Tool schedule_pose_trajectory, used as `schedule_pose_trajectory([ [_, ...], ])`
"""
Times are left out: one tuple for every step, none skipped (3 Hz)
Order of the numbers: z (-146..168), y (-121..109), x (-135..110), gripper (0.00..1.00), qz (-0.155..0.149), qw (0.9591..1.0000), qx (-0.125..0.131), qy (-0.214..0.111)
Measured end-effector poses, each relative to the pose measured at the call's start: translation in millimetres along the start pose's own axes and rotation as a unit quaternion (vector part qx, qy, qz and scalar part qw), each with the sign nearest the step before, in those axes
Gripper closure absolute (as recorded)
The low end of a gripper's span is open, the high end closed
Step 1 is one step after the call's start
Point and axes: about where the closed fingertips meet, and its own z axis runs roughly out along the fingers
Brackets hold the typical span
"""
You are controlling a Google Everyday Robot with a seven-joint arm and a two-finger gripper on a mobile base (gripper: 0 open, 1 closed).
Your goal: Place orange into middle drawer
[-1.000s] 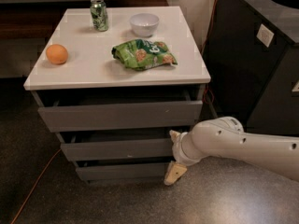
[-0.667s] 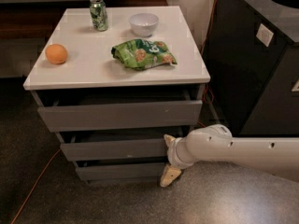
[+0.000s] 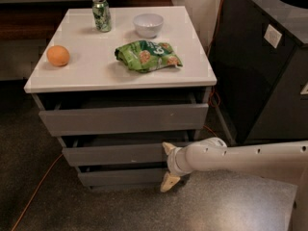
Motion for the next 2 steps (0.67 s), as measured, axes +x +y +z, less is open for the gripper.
schedule_pose_trajectory([
  [30.6,-26.5,7.2,0.0,-0.007,0.9998,0.015,-0.015],
  [47.6,-44.3,11.1,0.0,-0.007,0.9995,0.024,-0.021],
])
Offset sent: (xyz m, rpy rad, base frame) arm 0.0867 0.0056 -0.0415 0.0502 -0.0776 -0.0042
